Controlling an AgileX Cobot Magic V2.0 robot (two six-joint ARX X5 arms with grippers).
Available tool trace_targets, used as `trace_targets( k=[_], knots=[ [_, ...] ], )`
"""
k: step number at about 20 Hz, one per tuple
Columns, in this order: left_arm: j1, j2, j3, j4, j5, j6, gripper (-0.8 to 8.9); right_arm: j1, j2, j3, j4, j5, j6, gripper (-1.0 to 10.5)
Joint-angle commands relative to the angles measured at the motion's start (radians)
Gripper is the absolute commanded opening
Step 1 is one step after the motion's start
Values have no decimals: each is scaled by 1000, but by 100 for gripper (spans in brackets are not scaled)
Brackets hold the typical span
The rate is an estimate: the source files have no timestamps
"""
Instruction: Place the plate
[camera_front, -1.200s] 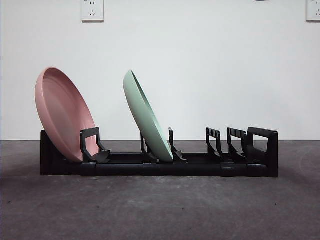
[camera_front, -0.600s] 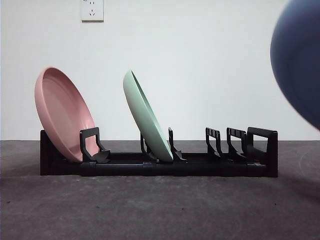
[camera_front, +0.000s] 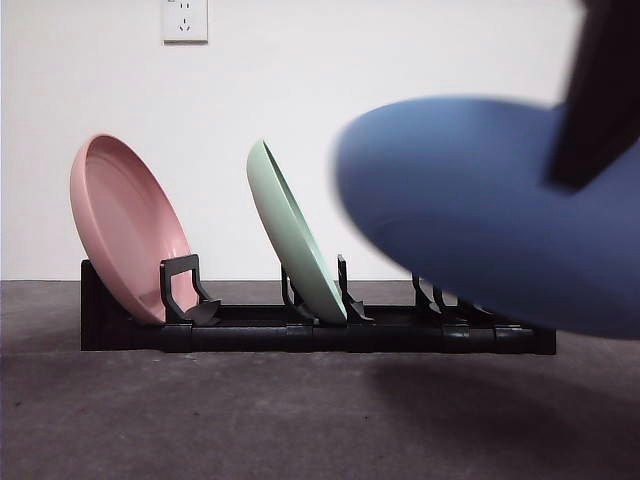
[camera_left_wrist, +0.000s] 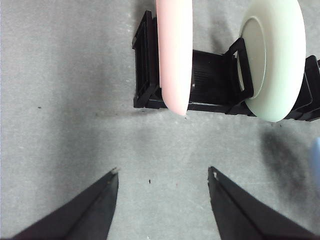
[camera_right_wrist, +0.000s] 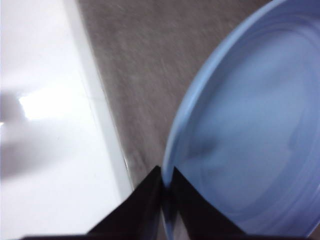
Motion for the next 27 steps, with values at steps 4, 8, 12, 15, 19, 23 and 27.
trace_targets(
  k=[4,8,12,15,19,23,27],
  knots=[
    [-1,6,26,11,2,8,281,111,242,33,118,64,10,10],
    [-1,6,26,11,2,11,281,114,354,72,197,89,-63,10],
    [-1,6,26,11,2,19,281,88,425,102,280,92,-127,10],
    [-1,6,26,11,2,21,281,57,469,106,289,91,-142,10],
    [-1,6,26,11,2,31,281,26,511,106,305,85,-148,10],
    [-1,6,26,11,2,34,281,16,525,106,336,54,-148,10],
    [-1,6,26,11,2,33,281,15,525,106,341,16,-148,32]
  ],
)
